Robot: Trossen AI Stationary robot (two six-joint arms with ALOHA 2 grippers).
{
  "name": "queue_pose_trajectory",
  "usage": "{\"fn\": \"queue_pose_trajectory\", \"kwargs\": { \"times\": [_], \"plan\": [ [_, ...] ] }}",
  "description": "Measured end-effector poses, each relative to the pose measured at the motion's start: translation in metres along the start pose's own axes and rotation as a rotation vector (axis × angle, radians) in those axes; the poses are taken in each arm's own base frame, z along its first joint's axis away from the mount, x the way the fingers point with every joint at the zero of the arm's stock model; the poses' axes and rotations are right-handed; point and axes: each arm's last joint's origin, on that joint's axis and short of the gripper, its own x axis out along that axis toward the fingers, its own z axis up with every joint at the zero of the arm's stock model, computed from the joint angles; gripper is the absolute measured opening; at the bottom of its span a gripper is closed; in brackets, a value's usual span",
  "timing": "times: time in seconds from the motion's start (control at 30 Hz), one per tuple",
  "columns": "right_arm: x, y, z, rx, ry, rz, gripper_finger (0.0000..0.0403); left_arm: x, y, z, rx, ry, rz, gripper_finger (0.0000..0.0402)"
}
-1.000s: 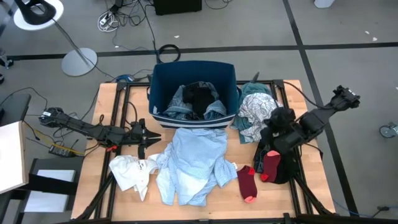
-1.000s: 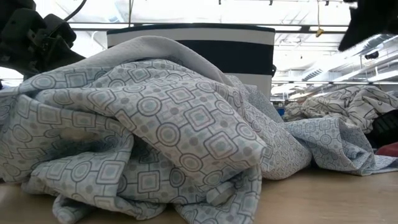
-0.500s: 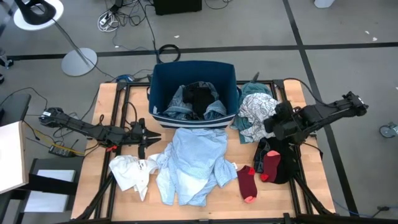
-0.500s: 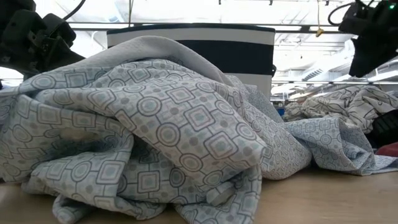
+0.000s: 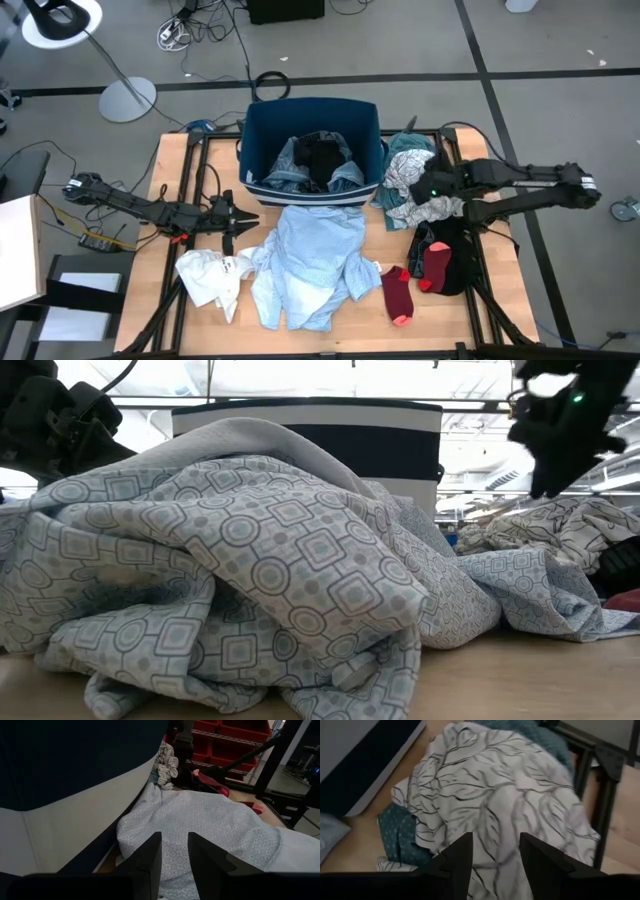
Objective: Sort clothes
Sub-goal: Put the white patterned shirt into the bin
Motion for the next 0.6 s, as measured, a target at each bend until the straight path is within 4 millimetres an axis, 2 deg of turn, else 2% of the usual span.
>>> {"fn": "queue_pose_trajectory", "kwargs": {
  "times": [0.2, 0.37, 0.47, 0.6],
  "plan": [
    [0.026, 0.006, 0.013, -0.046, 0.103, -0.085, 0.016, 0.0, 0.0, 0.0, 0.0, 0.001, 0.0, 0.0099],
    [0.053, 0.005, 0.001, -0.045, 0.205, -0.08, 0.0145, 0.0, 0.0, -0.001, 0.003, 0.009, 0.002, 0.0099],
    [0.068, 0.005, -0.012, -0.025, 0.259, -0.036, 0.0105, 0.0, 0.001, -0.003, 0.01, 0.025, 0.006, 0.0099],
    [0.075, 0.006, -0.02, 0.01, 0.276, -0.017, 0.0017, 0.0, 0.001, -0.004, 0.015, 0.037, 0.008, 0.0098]
  ]
}}
